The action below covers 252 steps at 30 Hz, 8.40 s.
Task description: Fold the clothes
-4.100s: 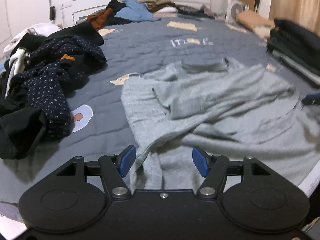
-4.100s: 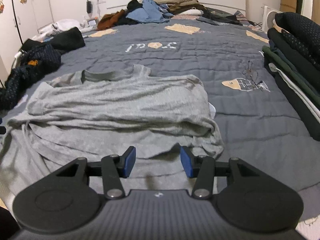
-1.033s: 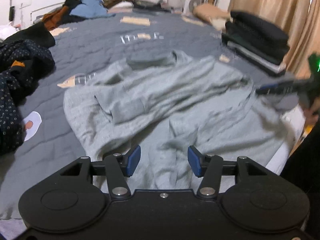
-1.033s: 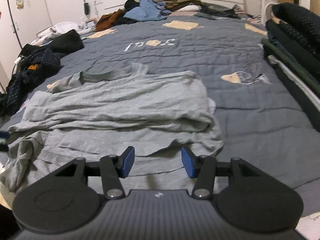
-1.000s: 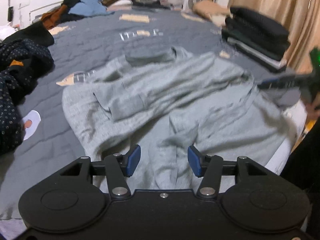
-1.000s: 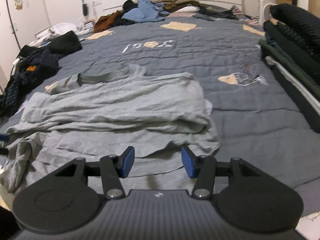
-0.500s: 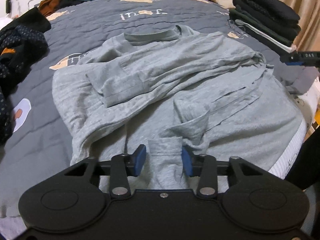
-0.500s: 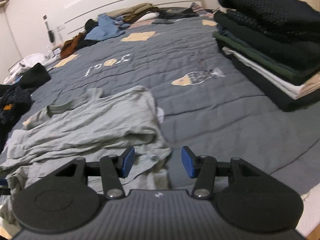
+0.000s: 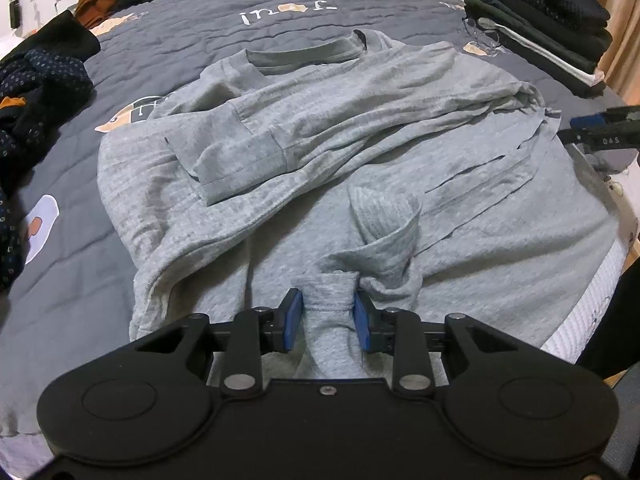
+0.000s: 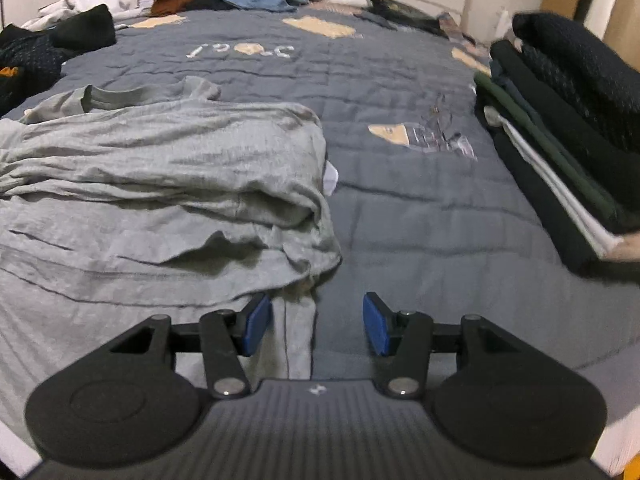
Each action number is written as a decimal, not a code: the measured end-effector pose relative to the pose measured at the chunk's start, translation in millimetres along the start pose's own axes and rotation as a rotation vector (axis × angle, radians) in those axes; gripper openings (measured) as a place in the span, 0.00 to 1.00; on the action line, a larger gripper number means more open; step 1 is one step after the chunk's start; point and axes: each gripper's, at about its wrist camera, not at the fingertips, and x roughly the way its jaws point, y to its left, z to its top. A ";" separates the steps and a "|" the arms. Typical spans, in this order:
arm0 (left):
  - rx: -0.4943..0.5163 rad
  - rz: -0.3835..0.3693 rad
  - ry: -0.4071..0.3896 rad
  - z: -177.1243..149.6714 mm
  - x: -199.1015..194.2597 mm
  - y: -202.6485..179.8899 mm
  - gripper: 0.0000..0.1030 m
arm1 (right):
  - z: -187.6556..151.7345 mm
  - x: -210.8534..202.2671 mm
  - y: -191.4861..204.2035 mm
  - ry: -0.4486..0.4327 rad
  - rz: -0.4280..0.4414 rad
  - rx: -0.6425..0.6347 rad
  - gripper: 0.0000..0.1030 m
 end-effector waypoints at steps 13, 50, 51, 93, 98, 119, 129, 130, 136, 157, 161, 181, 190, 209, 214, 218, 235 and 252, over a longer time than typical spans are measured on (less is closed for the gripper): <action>0.009 0.004 0.002 0.6 3.1 -1.1 0.28 | 5.4 10.0 23.3 -0.110 0.014 -0.138 0.48; -0.191 0.229 -0.509 22.3 -112.3 51.7 0.07 | 38.1 -72.0 -52.2 -0.517 0.206 0.451 0.02; -0.198 0.247 -0.513 27.7 -113.4 55.9 0.07 | 43.4 -72.7 -53.3 -0.527 0.205 0.452 0.02; -0.421 0.288 -0.275 98.8 42.7 164.5 0.43 | 153.6 108.2 -29.5 -0.217 0.145 0.339 0.02; -0.452 0.264 -0.229 101.9 61.6 172.3 0.39 | 154.6 111.1 -26.1 -0.210 0.152 0.329 0.02; -0.523 0.331 -0.448 120.4 34.5 185.9 0.04 | 163.7 121.7 -42.6 -0.264 0.134 0.428 0.02; -0.487 0.377 -0.322 109.8 55.6 184.4 0.13 | 162.0 147.3 -40.9 -0.147 0.081 0.361 0.08; -0.488 0.392 -0.332 109.0 50.2 183.1 0.24 | 162.4 143.0 -42.9 -0.157 0.082 0.366 0.09; -0.459 0.415 -0.425 102.7 8.3 162.6 0.50 | 161.8 110.6 -46.2 -0.200 0.113 0.374 0.20; -0.402 0.176 -0.451 62.6 -22.0 40.1 0.57 | 91.3 26.4 10.2 -0.184 0.298 0.325 0.41; -0.408 0.169 -0.432 50.4 -24.1 31.7 0.57 | 74.9 24.9 18.5 -0.130 0.310 0.319 0.41; -0.476 0.148 -0.435 26.3 -44.2 6.4 0.63 | -25.8 0.5 -52.6 0.039 0.124 0.560 0.42; -0.453 0.151 -0.446 28.8 -43.4 -12.1 0.69 | -21.2 -31.7 -39.2 -0.119 0.291 0.569 0.42; -0.371 0.175 -0.406 40.6 -26.1 -39.1 0.70 | -17.8 -29.2 -50.5 -0.042 0.249 0.625 0.43; -0.331 0.165 -0.397 42.1 -22.5 -49.2 0.72 | -2.0 -37.5 -35.5 -0.063 0.233 0.527 0.47; -0.314 0.159 -0.391 40.8 -21.1 -52.9 0.72 | 3.8 -42.0 -20.9 -0.067 0.237 0.470 0.49; -0.311 0.150 -0.358 31.1 -25.3 -54.8 0.74 | 12.7 -43.9 20.0 -0.069 0.312 0.393 0.52; -0.312 0.172 -0.337 21.3 -28.4 -50.8 0.75 | 22.2 -43.7 54.8 -0.068 0.373 0.351 0.54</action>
